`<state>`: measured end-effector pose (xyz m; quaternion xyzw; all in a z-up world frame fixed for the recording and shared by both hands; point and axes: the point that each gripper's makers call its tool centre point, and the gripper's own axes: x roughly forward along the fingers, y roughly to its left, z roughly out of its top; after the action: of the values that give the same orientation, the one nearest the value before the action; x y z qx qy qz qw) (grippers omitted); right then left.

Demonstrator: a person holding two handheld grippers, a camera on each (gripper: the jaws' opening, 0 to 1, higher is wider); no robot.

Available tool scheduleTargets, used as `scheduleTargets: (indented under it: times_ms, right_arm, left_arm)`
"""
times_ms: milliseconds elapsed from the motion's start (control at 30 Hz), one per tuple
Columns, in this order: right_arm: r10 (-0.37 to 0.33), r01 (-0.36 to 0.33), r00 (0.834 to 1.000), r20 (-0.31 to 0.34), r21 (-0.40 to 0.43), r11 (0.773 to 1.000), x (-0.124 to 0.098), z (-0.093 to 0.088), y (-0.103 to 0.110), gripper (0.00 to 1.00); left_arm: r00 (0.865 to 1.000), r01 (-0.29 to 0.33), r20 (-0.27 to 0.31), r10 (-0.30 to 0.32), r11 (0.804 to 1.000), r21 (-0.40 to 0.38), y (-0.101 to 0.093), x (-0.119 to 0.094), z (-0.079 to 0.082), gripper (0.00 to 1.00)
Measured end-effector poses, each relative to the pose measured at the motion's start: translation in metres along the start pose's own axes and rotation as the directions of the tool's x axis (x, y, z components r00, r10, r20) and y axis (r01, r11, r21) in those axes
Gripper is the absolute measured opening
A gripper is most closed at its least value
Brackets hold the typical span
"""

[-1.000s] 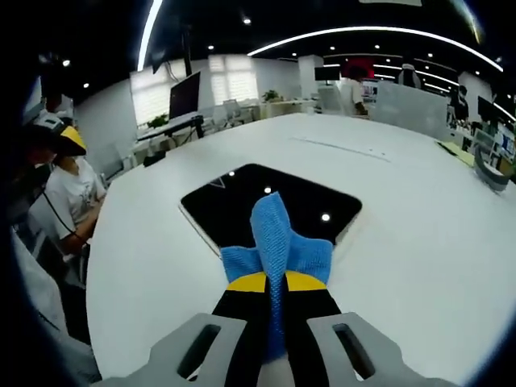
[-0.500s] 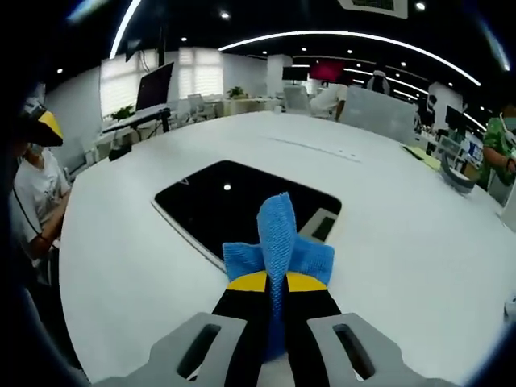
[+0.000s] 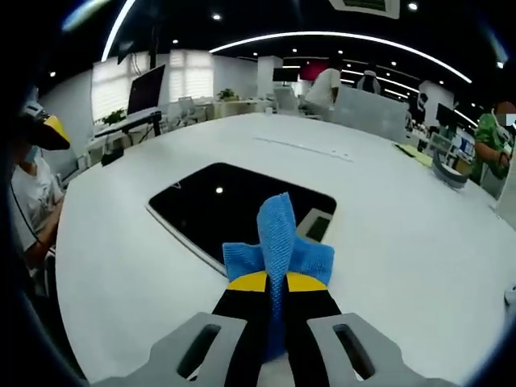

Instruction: Wipe the mirror surface with the cleaning cloth until all visible marks leave the cleaned area.

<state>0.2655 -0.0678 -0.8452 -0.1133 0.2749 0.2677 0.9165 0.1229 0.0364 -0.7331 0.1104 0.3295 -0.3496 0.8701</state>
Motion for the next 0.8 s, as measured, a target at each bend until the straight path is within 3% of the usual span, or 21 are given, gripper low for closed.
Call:
scheduleTargets:
  times_ms: [300, 800]
  right_arm:
    - [-0.018, 0.018, 1.0, -0.011, -0.003, 1.0, 0.001, 0.001, -0.001, 0.01]
    - [0.017, -0.017, 1.0, -0.008, -0.013, 1.0, 0.013, 0.009, -0.005, 0.01]
  left_arm:
    - [1.0, 0.003, 0.004, -0.003, 1.0, -0.022, 0.007, -0.002, -0.002, 0.99]
    - [1.0, 0.007, -0.009, -0.007, 1.0, -0.024, 0.018, 0.002, -0.01, 0.99]
